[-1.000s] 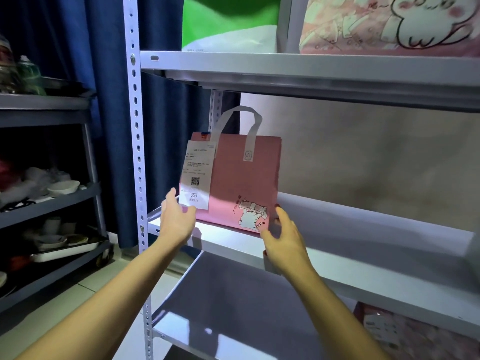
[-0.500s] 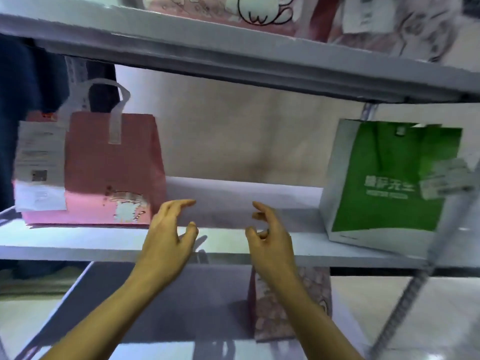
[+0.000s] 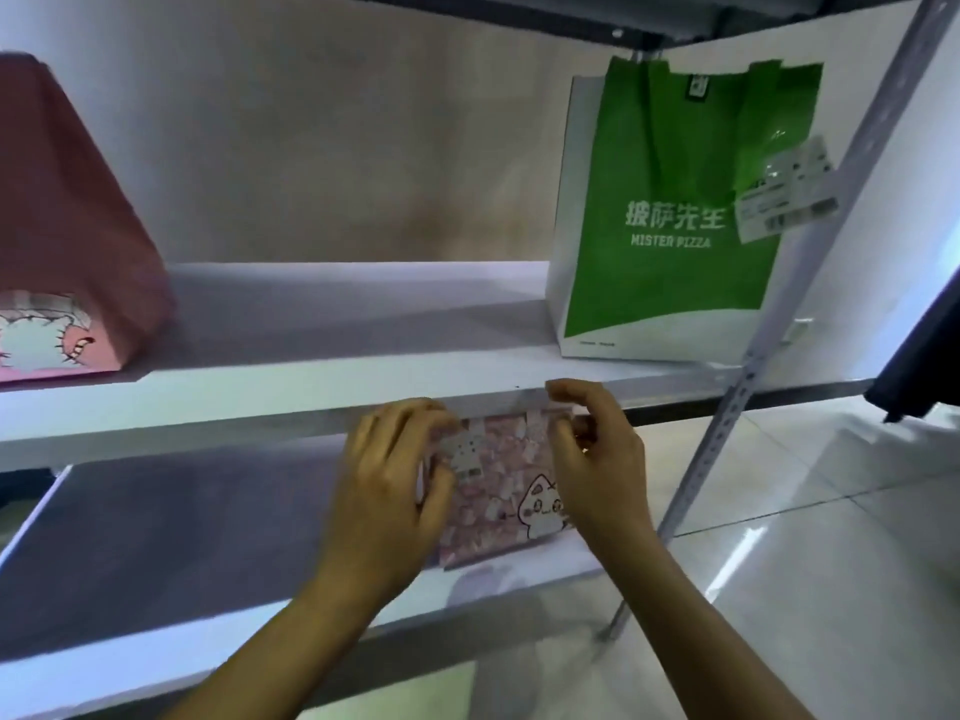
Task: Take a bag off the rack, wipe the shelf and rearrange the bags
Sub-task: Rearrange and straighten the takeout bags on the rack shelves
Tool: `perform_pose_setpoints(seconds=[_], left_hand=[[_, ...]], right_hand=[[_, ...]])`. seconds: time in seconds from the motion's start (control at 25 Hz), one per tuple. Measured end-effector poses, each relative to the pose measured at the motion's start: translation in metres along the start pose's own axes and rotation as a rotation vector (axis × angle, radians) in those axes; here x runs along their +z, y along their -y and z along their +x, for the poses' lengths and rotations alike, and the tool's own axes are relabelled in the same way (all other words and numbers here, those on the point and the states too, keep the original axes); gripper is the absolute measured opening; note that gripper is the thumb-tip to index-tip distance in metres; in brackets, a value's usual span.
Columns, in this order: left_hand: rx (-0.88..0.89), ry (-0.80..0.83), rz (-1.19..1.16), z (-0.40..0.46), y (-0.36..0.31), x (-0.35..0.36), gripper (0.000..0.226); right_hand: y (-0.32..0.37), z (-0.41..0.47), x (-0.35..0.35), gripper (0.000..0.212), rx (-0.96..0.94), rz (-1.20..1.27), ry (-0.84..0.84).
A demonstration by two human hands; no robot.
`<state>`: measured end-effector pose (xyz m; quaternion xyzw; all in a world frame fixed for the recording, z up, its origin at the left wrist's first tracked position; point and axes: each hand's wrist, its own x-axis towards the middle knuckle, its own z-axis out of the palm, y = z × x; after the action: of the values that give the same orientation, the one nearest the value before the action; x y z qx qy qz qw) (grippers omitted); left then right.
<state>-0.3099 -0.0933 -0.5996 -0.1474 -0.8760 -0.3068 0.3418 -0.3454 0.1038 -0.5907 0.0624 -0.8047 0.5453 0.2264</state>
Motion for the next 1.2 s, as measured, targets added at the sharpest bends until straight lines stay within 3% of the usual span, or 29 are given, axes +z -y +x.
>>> perform_pose_setpoints(seconds=[0.24, 0.44, 0.68, 0.84, 1.0, 1.2], left_hand=[[-0.162, 0.13, -0.071, -0.041, 0.024, 0.059, 0.028], [-0.449, 0.219, -0.205, -0.05, 0.051, 0.104, 0.033], [-0.805, 0.136, -0.405, -0.035, 0.073, 0.141, 0.039], [-0.848, 0.189, -0.434, -0.036, 0.091, 0.161, 0.048], [-0.805, 0.283, -0.452, -0.043, 0.098, 0.167, 0.043], [-0.788, 0.291, -0.495, -0.059, 0.094, 0.159, 0.03]], right_hand=[[-0.075, -0.006, 0.001, 0.024, 0.118, -0.041, 0.011], [-0.14, 0.012, 0.007, 0.026, 0.25, -0.129, 0.02], [-0.193, 0.043, 0.021, 0.057, 0.358, -0.13, 0.052], [-0.218, 0.055, 0.026, 0.068, 0.456, -0.123, 0.123], [-0.226, 0.052, 0.032, 0.059, 0.456, -0.033, 0.144], [-0.216, 0.036, 0.023, 0.035, 0.476, -0.028, -0.002]])
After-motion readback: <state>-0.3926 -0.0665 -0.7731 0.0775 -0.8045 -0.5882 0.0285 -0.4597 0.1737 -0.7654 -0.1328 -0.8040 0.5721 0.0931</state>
